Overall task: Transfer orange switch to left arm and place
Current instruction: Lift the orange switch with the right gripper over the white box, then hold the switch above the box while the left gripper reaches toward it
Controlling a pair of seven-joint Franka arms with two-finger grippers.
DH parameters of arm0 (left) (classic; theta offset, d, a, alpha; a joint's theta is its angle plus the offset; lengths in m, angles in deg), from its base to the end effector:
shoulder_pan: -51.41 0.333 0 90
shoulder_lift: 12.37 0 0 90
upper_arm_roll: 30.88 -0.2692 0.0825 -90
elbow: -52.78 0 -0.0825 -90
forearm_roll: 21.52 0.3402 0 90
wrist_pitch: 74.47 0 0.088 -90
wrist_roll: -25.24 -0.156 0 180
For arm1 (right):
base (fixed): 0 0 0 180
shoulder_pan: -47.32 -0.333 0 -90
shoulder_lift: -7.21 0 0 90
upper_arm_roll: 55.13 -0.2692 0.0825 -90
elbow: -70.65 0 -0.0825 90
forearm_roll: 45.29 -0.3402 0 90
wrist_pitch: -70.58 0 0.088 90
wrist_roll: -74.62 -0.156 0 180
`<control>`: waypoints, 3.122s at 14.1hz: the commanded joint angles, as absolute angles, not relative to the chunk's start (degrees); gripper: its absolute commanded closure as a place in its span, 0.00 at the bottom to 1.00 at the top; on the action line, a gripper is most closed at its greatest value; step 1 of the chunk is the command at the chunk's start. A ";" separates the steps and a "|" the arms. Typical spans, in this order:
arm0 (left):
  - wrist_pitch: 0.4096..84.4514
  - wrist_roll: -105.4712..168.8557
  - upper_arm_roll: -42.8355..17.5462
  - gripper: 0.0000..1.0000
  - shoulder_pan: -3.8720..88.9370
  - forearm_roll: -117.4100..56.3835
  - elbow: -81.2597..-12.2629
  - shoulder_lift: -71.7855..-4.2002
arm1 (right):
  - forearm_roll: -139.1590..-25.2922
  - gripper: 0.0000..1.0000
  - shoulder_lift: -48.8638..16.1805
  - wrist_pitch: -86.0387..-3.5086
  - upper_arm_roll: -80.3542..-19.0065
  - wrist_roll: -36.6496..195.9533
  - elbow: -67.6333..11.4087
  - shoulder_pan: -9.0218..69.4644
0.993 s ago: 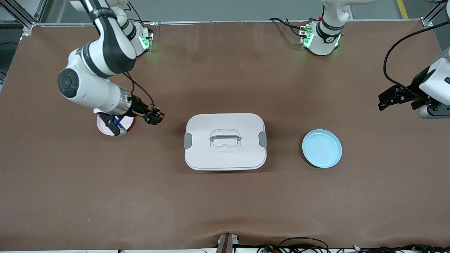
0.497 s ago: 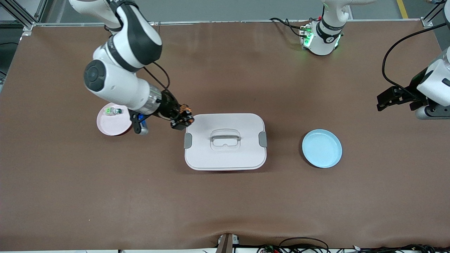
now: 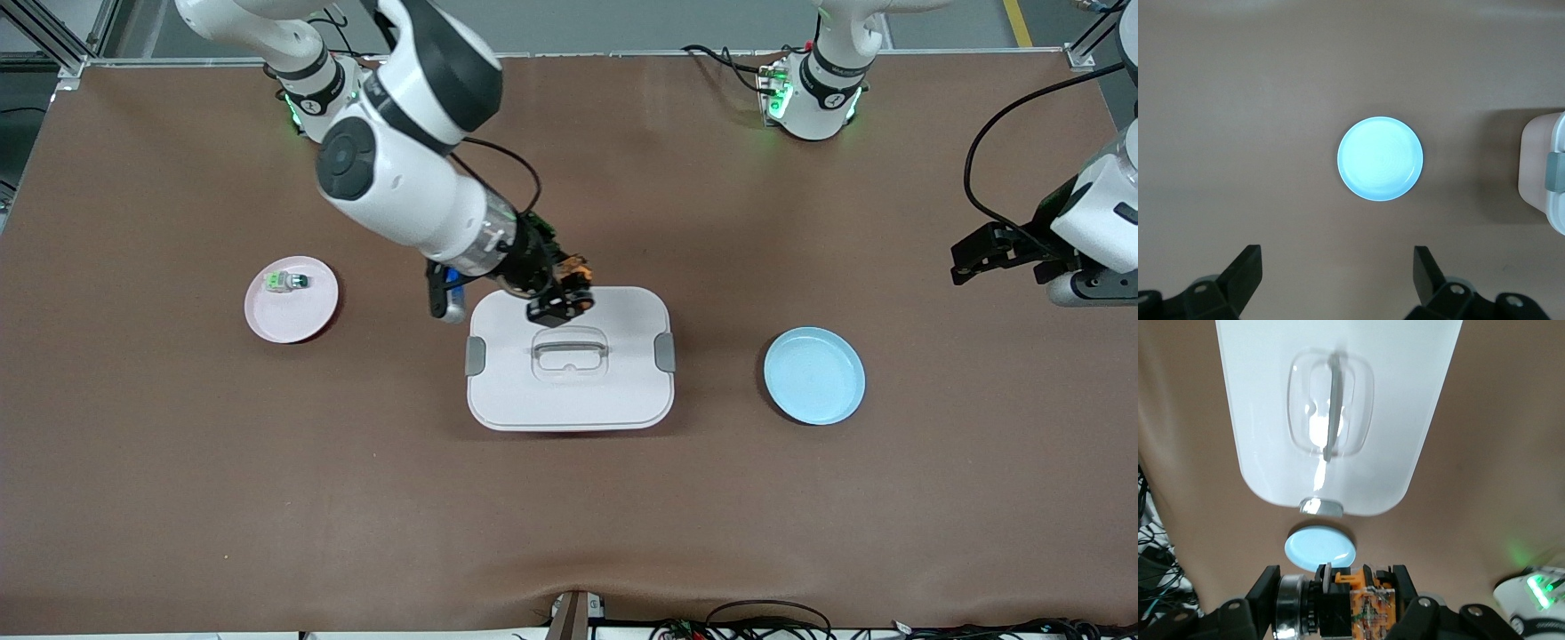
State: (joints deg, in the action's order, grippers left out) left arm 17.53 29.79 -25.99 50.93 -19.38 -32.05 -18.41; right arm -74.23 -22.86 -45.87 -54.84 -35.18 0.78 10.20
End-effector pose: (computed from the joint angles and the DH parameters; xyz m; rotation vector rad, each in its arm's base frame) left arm 0.5411 -0.0432 0.5154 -3.1148 0.0229 -0.0350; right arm 0.5199 0.4510 0.4348 -2.0244 1.7666 0.5206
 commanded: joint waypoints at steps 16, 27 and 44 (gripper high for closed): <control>17.82 29.99 -25.96 0.00 50.88 -19.67 -31.95 -18.44 | -75.44 1.00 -32.95 -59.76 -58.21 -49.57 15.10 4.43; 17.82 30.78 -24.56 0.00 50.97 -28.88 -31.51 -18.26 | -75.44 1.00 -32.96 -59.41 -58.29 -49.48 15.19 4.52; 36.27 36.14 -10.23 0.03 50.79 -55.45 -41.70 -17.73 | -75.44 1.00 -32.96 -59.85 -58.38 -49.57 15.98 4.52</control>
